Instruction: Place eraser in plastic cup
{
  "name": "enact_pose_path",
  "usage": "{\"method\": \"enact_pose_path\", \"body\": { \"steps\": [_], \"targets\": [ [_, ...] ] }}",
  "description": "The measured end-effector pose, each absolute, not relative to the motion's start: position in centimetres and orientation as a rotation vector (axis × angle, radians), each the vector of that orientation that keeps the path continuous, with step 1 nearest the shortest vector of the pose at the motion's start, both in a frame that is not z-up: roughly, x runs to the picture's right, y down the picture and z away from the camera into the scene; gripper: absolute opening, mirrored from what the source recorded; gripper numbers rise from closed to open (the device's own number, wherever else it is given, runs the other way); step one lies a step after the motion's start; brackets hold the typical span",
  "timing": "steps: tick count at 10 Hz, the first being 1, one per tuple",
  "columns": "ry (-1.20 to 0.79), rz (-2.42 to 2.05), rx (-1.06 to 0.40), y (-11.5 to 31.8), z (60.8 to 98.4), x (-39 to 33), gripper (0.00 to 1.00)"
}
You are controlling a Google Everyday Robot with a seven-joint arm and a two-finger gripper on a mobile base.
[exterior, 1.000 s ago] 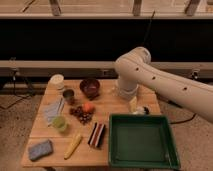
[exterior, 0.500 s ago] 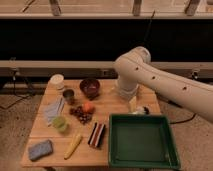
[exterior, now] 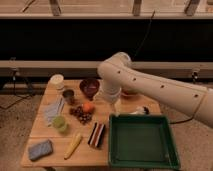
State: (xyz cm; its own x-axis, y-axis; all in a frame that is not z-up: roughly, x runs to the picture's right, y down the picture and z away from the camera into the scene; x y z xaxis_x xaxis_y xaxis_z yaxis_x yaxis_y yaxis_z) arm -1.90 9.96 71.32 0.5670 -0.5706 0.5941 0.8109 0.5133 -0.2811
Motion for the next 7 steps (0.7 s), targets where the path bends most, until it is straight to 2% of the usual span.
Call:
{"method": "enact_pose_path", "body": {
  "steps": [4,7],
  "targets": [
    [-0.578,-0.952,-0.599,14.8,75.0,-10.0,0.80],
    [-0.600,-0.973,-0.630,17.7,77.1,-10.9,0.80]
  ]
}}
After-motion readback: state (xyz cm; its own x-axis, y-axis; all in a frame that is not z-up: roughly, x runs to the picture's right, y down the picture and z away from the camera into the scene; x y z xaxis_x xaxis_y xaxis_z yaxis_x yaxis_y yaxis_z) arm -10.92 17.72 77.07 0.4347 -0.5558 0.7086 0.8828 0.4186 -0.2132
